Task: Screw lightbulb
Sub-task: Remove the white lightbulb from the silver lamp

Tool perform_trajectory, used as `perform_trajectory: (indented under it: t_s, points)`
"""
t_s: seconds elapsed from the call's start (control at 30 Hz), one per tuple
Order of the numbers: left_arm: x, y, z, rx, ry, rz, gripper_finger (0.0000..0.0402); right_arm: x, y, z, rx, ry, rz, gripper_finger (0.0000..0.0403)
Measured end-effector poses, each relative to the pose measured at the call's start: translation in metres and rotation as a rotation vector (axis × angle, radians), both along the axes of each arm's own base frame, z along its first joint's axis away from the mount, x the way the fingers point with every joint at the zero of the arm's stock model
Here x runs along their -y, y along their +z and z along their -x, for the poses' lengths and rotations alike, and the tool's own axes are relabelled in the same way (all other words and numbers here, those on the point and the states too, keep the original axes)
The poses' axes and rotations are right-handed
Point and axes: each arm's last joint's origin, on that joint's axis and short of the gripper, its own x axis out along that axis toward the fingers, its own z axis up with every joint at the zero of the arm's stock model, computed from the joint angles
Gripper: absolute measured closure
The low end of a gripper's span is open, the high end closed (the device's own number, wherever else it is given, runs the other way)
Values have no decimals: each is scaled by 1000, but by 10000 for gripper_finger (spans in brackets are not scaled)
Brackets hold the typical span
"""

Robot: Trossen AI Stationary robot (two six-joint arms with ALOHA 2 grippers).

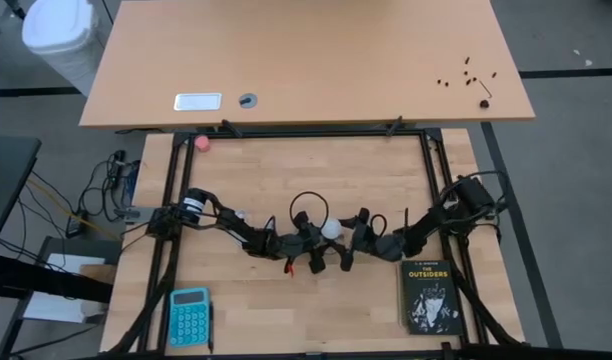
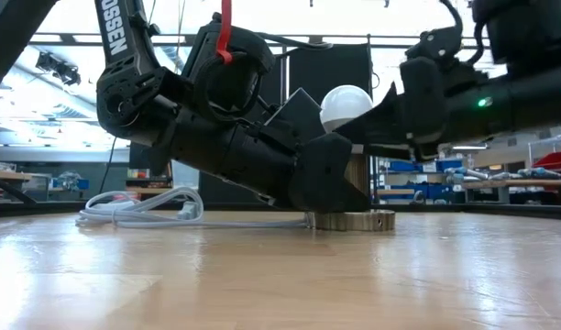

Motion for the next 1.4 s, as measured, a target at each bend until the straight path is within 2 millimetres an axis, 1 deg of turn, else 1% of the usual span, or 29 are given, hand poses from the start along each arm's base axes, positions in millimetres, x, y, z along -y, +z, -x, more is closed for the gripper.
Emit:
perform_trajectory:
  t_s: [0.13,0.2,0.3,0.43,0.53,0.83,0.93,1.17,1.27,1.4]
  points:
    - [0,0,0,0,-7,2,205,5,-6,-4,39,24,-11,99]
    - [0,0,0,-1,-12,3,205,6,-7,-5,57,34,-1,114]
    - [0,0,0,-5,-13,3,205,7,-7,-6,75,45,22,155]
    - [0,-1,0,-6,-13,3,205,9,-10,-7,50,59,35,216]
    - [0,-1,0,-6,-11,6,205,10,-10,-7,45,65,45,242]
    - [0,-1,0,-11,-10,4,205,10,-10,-6,50,73,45,241]
    - [0,-2,1,-17,-13,4,205,10,-11,-5,48,119,42,241]
    - [3,-2,1,-30,-64,-3,205,20,-13,3,48,323,40,241]
    - [3,-2,0,-30,-75,-4,205,30,-14,6,49,428,33,241]
    - [4,-2,0,-33,-92,-5,205,47,-14,4,48,613,22,241]
